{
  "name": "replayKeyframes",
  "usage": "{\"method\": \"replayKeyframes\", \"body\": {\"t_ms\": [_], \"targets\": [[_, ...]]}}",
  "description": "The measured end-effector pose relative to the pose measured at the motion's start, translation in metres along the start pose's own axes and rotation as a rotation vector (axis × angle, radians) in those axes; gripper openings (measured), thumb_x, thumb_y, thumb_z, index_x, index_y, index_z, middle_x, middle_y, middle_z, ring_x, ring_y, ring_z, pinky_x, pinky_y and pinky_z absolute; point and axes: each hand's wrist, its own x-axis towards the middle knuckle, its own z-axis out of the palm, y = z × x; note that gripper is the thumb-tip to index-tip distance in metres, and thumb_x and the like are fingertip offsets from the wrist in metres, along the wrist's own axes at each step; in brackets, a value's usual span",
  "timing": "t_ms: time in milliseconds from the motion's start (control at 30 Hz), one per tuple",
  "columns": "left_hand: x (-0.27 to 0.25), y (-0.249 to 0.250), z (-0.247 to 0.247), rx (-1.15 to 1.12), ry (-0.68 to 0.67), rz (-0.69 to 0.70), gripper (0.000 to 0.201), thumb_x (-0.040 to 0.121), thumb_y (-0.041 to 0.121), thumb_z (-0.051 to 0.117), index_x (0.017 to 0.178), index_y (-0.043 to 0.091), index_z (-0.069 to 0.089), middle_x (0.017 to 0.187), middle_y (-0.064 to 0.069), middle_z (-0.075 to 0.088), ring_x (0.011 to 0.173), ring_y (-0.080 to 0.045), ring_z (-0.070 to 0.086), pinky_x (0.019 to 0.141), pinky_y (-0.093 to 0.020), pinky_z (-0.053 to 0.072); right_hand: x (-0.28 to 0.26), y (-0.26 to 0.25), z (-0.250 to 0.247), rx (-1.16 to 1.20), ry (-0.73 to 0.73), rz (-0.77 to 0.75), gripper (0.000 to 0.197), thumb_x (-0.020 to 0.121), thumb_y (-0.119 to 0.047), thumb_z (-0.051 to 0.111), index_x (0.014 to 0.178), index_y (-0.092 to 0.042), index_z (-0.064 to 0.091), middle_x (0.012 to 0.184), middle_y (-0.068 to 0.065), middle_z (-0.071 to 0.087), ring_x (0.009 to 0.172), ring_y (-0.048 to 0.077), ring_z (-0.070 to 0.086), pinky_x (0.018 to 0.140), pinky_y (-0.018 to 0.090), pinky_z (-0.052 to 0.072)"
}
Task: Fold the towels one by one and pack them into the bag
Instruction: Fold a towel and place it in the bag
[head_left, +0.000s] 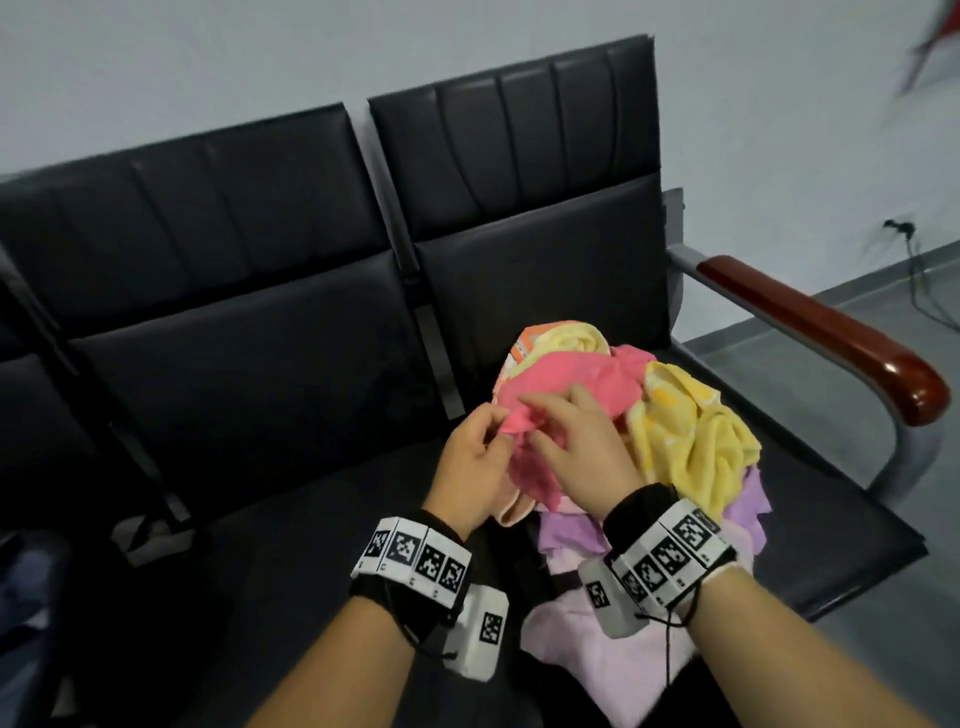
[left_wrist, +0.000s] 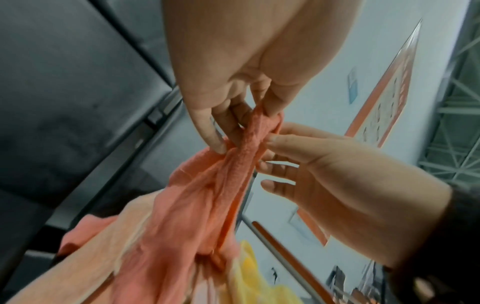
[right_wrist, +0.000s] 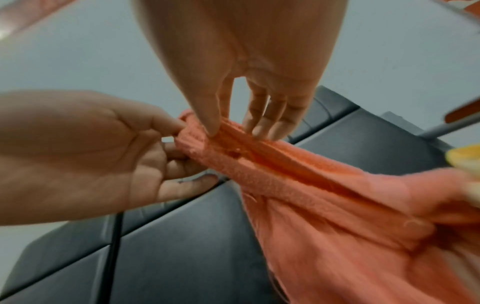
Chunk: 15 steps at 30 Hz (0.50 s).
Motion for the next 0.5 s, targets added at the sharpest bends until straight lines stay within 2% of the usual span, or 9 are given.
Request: {"method": "replayKeyframes", "body": {"t_ms": [100,167,233,367,500], "targets": [[-0.018,0.024,-0.037,-0.055,0.050,0.065,0.012,0.099,0.010,0.056,0.092,0.007,0.065,0.090,-0.012,0.068,0.084,-0.022,0.064,0.083,-0.041,0.053,-0.001,-0.046,0.006,0.026,0.092,-0.124,0.026,0.090,-0.013,0.065,0.113,-0.024,0.070,0.097,-0.012,0.047,0.094,0.005,0.049,0.085,0.015,0.041],[-0.031,0.036,-0.062,-0.062,0.066,0.088,0.012,0.099,0.015,0.057,0.094,0.008,0.066,0.090,-0.011,0.069,0.089,-0.029,0.066,0.085,-0.045,0.055,-0.003,-0.074,0.010,0.020,0.122,-0.175,0.020,0.090,-0.012,0.064,0.106,-0.022,0.072,0.097,-0.009,0.050,0.093,0.007,0.051,0.082,0.017,0.043],[-0.045,0.041,-0.087,-0.063,0.091,0.099,0.011,0.098,0.014,0.058,0.094,0.008,0.066,0.090,-0.012,0.069,0.090,-0.032,0.066,0.086,-0.049,0.056,-0.005,-0.099,0.017,-0.017,0.086,-0.211,0.018,0.091,-0.011,0.061,0.101,-0.022,0.070,0.094,-0.009,0.051,0.090,0.009,0.052,0.079,0.022,0.044],[-0.078,0.037,-0.130,0.020,0.158,0.098,0.013,0.097,0.007,0.054,0.092,0.012,0.065,0.091,-0.009,0.068,0.089,-0.029,0.065,0.084,-0.052,0.055,-0.012,-0.139,0.033,-0.165,-0.062,-0.221,0.017,0.084,-0.005,0.057,0.086,-0.022,0.062,0.088,-0.008,0.051,0.085,0.014,0.052,0.075,0.037,0.047],[-0.111,0.030,-0.162,0.029,0.234,0.076,0.016,0.096,0.009,0.053,0.090,0.018,0.065,0.089,-0.005,0.069,0.088,-0.027,0.067,0.082,-0.052,0.056,-0.024,-0.160,0.051,-0.202,-0.100,-0.197,0.019,0.081,-0.003,0.056,0.088,-0.020,0.061,0.089,-0.004,0.053,0.084,0.018,0.054,0.074,0.038,0.046]]}}
